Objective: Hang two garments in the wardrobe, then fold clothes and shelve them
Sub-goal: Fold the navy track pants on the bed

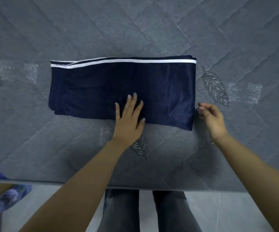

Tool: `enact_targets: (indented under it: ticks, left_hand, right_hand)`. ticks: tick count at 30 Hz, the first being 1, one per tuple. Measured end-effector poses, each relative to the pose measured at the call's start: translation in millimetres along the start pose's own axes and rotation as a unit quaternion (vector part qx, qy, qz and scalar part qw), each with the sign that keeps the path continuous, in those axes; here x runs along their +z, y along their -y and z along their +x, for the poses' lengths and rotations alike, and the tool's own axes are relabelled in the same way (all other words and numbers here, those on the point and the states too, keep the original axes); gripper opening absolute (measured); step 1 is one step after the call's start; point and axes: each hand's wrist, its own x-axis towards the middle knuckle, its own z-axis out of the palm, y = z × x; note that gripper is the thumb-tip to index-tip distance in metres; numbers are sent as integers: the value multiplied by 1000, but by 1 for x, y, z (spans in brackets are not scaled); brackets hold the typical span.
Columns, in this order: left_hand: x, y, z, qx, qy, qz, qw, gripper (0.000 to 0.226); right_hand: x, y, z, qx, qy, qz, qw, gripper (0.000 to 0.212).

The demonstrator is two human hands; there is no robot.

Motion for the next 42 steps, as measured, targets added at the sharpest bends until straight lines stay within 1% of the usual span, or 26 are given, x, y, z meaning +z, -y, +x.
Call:
enact_targets:
  ticks: [2,4,5,7,9,10,12,14,15,17,19,21,23,26,28,30,31,32,33,35,36,38,40,42]
  left_hand:
    - [11,-36,-6,69,3,-66,995,61]
    - [33,-72,-4,103,37,-54,992,71]
    - [46,-88,-2,100,54,-33,993,78]
    - [69,-110,5,67,80,21,994,89]
    - [84,-122,11,29,78,68,994,92]
    - [88,-126,14,14,64,78,995,90]
    - [92,-130,17,-6,17,79,997,79]
    - [94,-129,19,-7,-56,54,997,62]
    - [95,-128,21,-8,-92,16,996,54]
    - [92,-130,27,-35,-136,-116,983,40]
    - [82,-135,29,-99,-152,-262,948,38]
    - [63,-138,27,-163,-141,-405,889,38]
    - [37,-136,24,-187,-121,-522,823,36]
    - [-11,-121,14,-229,-126,-643,720,38]
    - [-40,-101,3,-262,-140,-700,649,42]
    - [-66,-72,-10,-263,-143,-760,576,42]
    - [-78,-56,-16,-253,-142,-783,550,40]
    - [-89,-40,-21,-243,-143,-795,536,37]
    - [-99,-23,-27,-239,-147,-800,531,32]
    - [-114,16,-39,-256,-163,-790,533,22]
    - [-119,37,-45,-273,-175,-779,537,22]
    - [-126,79,-55,-303,-194,-755,548,24]
    - [-128,117,-64,-320,-202,-743,552,25]
    - [-124,147,-70,-342,-202,-731,556,25]
  right_hand:
    - [-3,14,16,44,33,41,998,16]
    - [-5,30,30,64,75,72,992,9]
    - [-4,37,36,69,98,80,990,10]
    - [-1,50,49,66,139,84,985,12]
    - [3,58,61,52,167,70,982,8]
    - [6,61,67,48,178,59,981,9]
    - [11,65,74,44,186,33,981,19]
    - [13,67,79,43,195,22,980,25]
    - [13,67,80,42,205,19,978,27]
    - [11,67,83,47,225,19,973,29]
    - [9,69,82,62,236,16,970,27]
    - [9,74,80,78,241,12,967,19]
    - [12,85,76,87,246,13,965,16]
    - [27,114,59,98,269,51,957,9]
    - [45,139,40,99,294,74,948,12]
    - [71,165,18,81,318,74,942,17]
    - [88,178,6,66,327,67,940,17]
    - [106,190,-4,52,333,57,940,15]
    - [127,201,-13,38,336,42,940,13]
    - [175,216,-30,21,340,2,940,14]
    - [200,221,-36,17,344,-20,939,16]
    - [252,226,-48,18,357,-65,932,17]
    - [300,220,-55,36,367,-100,924,11]
    - [341,208,-59,55,359,-126,923,11]
